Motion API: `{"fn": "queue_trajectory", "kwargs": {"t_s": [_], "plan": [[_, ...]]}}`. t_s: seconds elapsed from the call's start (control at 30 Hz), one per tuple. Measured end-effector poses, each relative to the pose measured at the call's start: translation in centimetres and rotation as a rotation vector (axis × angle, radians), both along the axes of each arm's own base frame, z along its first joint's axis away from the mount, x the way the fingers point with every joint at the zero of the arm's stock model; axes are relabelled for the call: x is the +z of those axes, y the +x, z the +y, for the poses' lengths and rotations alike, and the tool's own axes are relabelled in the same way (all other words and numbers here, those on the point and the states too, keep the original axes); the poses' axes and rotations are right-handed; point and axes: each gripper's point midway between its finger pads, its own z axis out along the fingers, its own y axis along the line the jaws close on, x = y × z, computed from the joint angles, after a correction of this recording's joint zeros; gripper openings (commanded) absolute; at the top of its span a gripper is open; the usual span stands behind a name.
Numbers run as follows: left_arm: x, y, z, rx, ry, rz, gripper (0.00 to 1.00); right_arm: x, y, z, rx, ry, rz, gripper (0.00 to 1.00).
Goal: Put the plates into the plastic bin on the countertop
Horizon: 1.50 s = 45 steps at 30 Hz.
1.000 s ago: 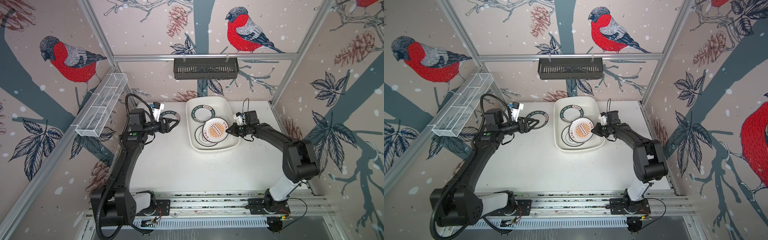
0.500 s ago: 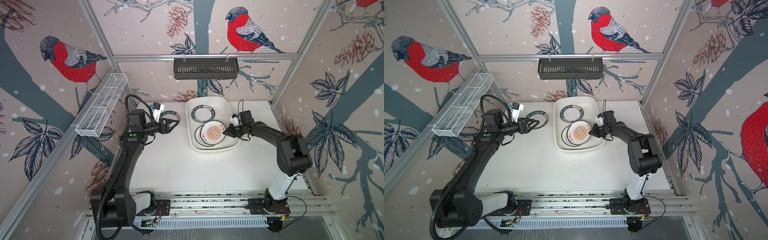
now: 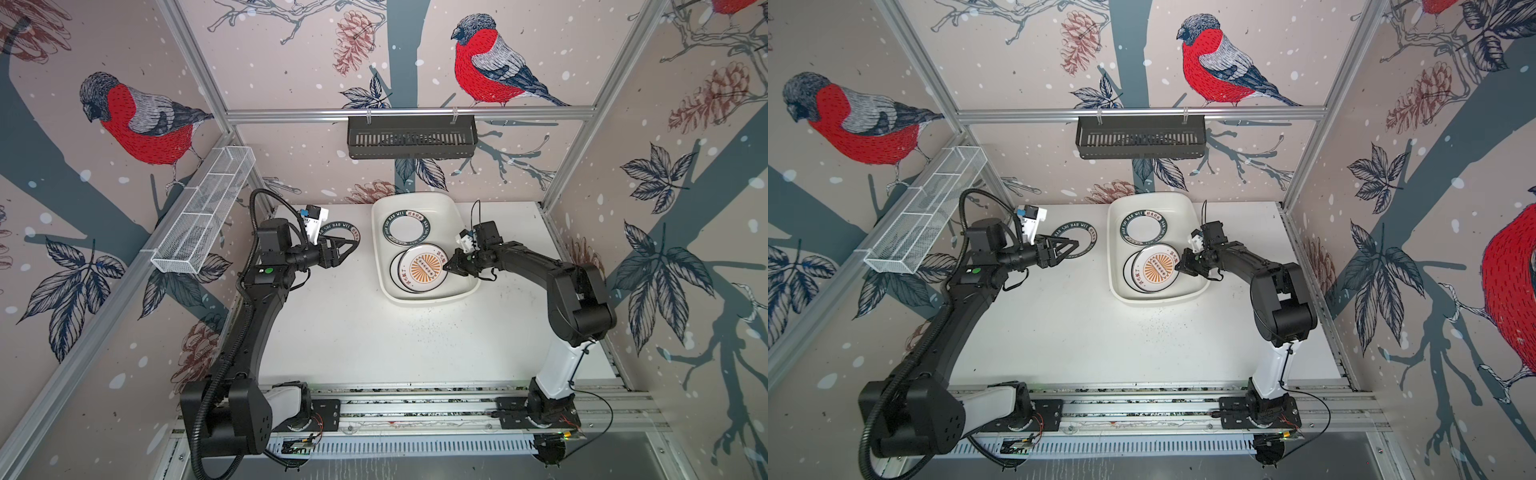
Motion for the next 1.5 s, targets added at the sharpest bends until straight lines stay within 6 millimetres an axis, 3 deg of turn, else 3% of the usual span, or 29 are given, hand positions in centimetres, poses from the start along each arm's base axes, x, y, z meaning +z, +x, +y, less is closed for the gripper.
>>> {"fn": "queue_trajectory", "kwargs": {"t_s": [0.53,1.17,1.37,1.5], "plan": [[0.2,-0.2,-0.1,-0.006,-0.002,-0.007,0.66,-0.9,0.0,0.2,0.009,0.0,0.024,0.17],[0.2,-0.5,-0.3,-0.026,-0.011,-0.005,0.67,-1.4,0.0,0.0,0.018,-0.031,0.024,0.19],[-0.6,-0.4,-0.1,-0.008,-0.016,0.013,0.74,-1.4,0.1,-0.1,0.015,-0.038,0.021,0.19],[-2.6,0.3,0.4,0.047,-0.012,0.08,0.78,-0.1,0.5,-0.6,-0.007,-0.058,-0.019,0.19]]}}
